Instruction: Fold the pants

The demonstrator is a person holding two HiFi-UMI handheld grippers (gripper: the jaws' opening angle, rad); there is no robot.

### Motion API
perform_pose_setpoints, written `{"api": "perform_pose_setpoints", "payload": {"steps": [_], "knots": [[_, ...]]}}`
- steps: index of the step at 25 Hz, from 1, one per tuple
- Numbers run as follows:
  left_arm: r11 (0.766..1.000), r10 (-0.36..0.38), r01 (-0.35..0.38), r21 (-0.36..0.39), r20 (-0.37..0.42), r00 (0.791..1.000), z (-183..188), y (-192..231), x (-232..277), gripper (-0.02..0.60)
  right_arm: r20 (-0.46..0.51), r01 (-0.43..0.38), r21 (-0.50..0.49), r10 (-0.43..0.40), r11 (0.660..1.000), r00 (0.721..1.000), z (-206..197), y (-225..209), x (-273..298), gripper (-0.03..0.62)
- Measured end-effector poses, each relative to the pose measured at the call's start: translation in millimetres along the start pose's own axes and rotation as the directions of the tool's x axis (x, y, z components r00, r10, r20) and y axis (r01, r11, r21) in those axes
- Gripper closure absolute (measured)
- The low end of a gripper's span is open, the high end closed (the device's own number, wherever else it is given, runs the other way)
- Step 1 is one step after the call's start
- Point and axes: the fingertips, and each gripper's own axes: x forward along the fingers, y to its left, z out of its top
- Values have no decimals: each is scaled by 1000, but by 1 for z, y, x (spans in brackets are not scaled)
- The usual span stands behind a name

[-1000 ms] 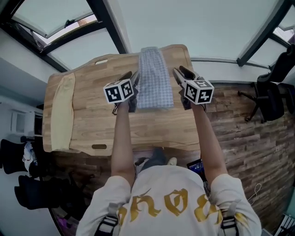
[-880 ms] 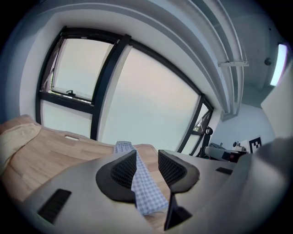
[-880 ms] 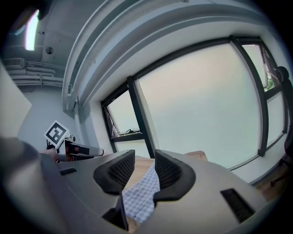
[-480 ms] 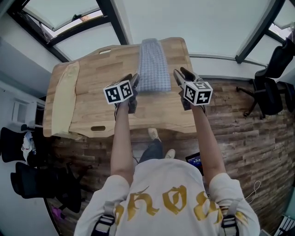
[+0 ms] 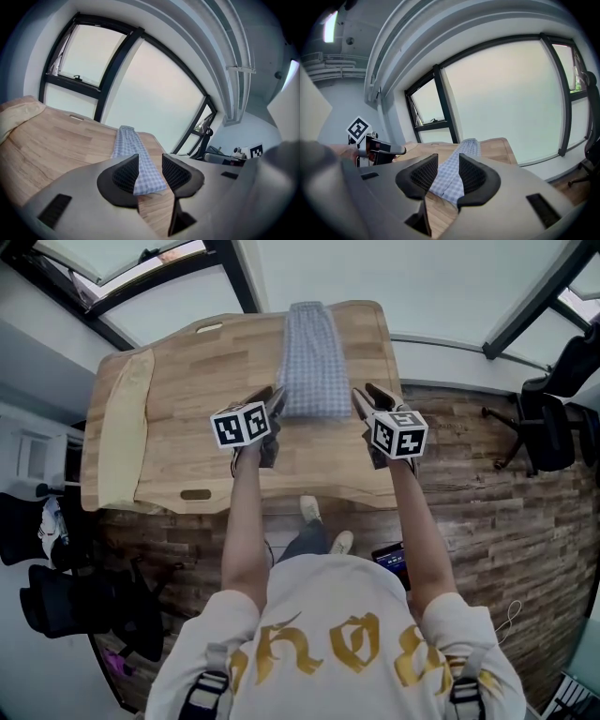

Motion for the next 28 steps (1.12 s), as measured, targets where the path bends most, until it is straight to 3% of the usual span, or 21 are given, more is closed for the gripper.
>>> {"api": "perform_pose_setpoints", "payload": {"steps": [7, 11, 13, 15, 17, 19, 23, 28], "knots": [[991, -102, 110, 76, -105, 989, -16, 1, 38, 410, -79, -53, -65, 48, 996, 996, -24, 0, 37, 436], [957, -147, 211, 199, -294, 944, -48, 4, 65, 410, -155, -141, -78, 127, 987, 980, -48, 3, 61, 430], [943, -160, 251, 217, -366, 917, -61, 8, 75, 410, -206, -169, -96, 146, 981, 968, -61, 1, 71, 428], [928, -188, 305, 216, -435, 881, -73, 10, 84, 410, -258, -203, -114, 169, 972, 951, -74, -2, 81, 422], [902, -215, 372, 220, -518, 828, -88, 10, 91, 410, -321, -256, -132, 203, 958, 925, -89, -1, 90, 413], [870, -225, 434, 235, -595, 772, -102, 9, 95, 410, -399, -318, -168, 230, 933, 888, -107, 1, 97, 402], [814, -233, 528, 242, -696, 679, -122, 9, 105, 410, -526, -426, -256, 245, 867, 815, -138, 6, 108, 398], [759, -169, 591, 274, -793, 585, -139, 20, 113, 410, -624, -518, -297, 248, 802, 741, -162, 11, 116, 398]]}}
